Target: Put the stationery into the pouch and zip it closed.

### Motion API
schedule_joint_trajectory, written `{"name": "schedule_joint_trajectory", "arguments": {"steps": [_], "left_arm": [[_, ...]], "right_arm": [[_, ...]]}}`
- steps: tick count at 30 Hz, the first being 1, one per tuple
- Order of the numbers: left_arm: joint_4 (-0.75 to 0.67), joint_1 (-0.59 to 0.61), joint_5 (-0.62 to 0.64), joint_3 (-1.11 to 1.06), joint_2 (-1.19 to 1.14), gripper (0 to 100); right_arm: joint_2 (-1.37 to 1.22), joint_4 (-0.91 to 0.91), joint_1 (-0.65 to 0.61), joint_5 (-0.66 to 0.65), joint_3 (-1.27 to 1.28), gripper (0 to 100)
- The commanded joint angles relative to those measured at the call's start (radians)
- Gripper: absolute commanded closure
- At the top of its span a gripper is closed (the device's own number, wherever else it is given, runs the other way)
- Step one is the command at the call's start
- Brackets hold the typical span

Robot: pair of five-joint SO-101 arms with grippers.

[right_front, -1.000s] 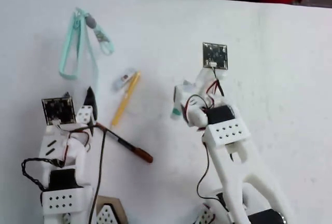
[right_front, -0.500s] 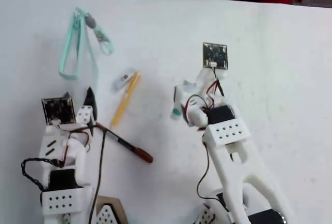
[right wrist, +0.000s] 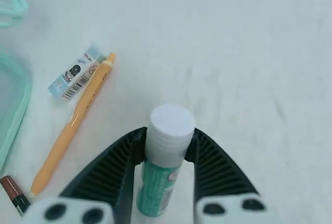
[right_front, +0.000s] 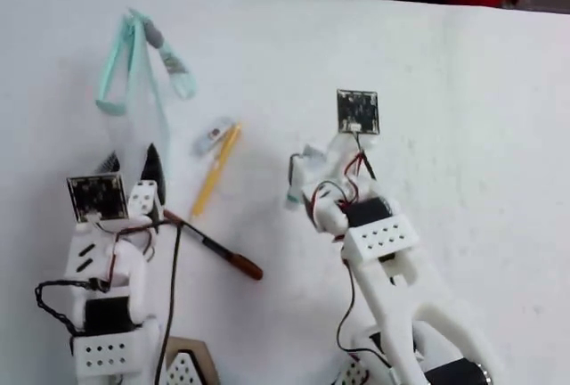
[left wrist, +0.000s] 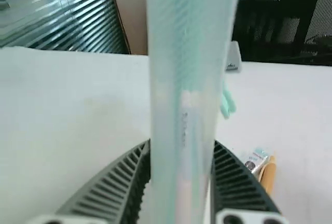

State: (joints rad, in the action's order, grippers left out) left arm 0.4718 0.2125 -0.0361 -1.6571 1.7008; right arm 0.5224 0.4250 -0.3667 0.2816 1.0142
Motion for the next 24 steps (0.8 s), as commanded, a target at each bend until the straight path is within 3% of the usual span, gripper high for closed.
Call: {"name": "schedule_joint_trajectory", "arguments": {"steps": [1,24], "left_arm": [[0.002,-0.031,0.005,-0.028,0.14,83],[0.044,-0.028,0.005,-0.035,0.125,83]], "right_arm": [[0.031,-0.074,-0.004,-0.011,0.011,98.1],[0.031,-0.079,-0.012,-0.011,0.02,98.1]]}}
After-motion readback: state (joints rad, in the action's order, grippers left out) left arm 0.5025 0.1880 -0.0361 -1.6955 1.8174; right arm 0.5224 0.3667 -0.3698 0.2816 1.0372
